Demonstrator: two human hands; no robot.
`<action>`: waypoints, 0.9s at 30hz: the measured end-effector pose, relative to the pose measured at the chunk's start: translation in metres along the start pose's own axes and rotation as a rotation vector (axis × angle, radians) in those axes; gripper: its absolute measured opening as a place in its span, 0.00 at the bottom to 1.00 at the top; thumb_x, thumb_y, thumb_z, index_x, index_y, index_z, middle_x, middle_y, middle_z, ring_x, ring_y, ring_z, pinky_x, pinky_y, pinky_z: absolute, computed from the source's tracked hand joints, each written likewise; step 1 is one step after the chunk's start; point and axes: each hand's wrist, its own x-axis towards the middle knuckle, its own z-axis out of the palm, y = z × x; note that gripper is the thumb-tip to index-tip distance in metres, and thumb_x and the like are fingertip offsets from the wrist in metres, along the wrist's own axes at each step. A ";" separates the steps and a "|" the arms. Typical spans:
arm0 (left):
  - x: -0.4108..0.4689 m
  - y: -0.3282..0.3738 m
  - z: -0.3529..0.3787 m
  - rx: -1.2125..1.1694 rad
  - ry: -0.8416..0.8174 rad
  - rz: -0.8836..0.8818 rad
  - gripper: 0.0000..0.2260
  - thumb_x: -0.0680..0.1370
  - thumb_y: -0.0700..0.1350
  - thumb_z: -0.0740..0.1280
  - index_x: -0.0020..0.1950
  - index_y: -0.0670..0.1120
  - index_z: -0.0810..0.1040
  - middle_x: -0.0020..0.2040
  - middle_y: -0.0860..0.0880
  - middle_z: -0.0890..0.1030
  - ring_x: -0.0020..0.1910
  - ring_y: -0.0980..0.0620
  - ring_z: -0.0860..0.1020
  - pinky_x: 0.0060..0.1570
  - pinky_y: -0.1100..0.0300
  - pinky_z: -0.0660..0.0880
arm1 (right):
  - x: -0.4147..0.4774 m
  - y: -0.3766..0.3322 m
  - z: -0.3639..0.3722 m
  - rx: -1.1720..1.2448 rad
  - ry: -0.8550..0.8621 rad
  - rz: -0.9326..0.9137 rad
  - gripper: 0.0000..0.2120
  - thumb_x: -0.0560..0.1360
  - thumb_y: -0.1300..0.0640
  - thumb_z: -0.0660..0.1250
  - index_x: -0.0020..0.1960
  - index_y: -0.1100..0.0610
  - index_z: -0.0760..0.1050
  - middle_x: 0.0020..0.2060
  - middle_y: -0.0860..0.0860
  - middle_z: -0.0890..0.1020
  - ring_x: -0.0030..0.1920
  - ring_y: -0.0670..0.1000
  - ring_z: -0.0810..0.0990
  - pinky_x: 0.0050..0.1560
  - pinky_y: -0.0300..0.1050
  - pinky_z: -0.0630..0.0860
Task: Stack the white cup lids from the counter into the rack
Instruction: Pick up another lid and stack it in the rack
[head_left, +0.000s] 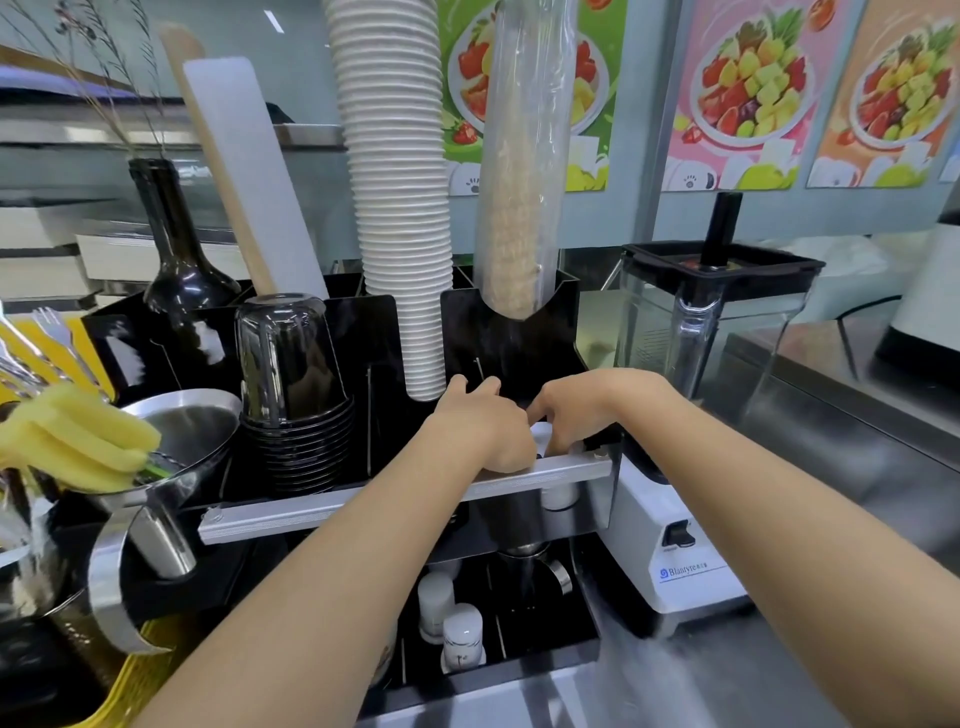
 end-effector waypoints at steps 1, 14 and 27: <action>0.000 0.000 0.000 0.002 -0.007 -0.004 0.13 0.75 0.45 0.54 0.54 0.44 0.74 0.61 0.48 0.73 0.66 0.48 0.60 0.69 0.45 0.51 | 0.001 -0.001 0.000 -0.006 0.003 0.009 0.27 0.70 0.56 0.67 0.67 0.44 0.67 0.34 0.47 0.76 0.36 0.46 0.73 0.39 0.41 0.69; -0.107 -0.002 0.038 -0.477 0.807 0.020 0.25 0.76 0.56 0.59 0.71 0.49 0.62 0.73 0.47 0.66 0.72 0.49 0.62 0.71 0.52 0.58 | -0.087 -0.010 0.034 0.319 0.718 -0.117 0.38 0.68 0.37 0.65 0.73 0.43 0.53 0.71 0.50 0.65 0.69 0.52 0.65 0.69 0.63 0.58; -0.252 0.042 0.194 -0.737 0.489 -0.220 0.26 0.76 0.56 0.60 0.71 0.48 0.62 0.72 0.48 0.67 0.71 0.51 0.64 0.70 0.52 0.61 | -0.137 -0.118 0.259 0.478 0.275 -0.263 0.45 0.67 0.38 0.68 0.74 0.47 0.48 0.74 0.50 0.58 0.73 0.51 0.56 0.71 0.53 0.55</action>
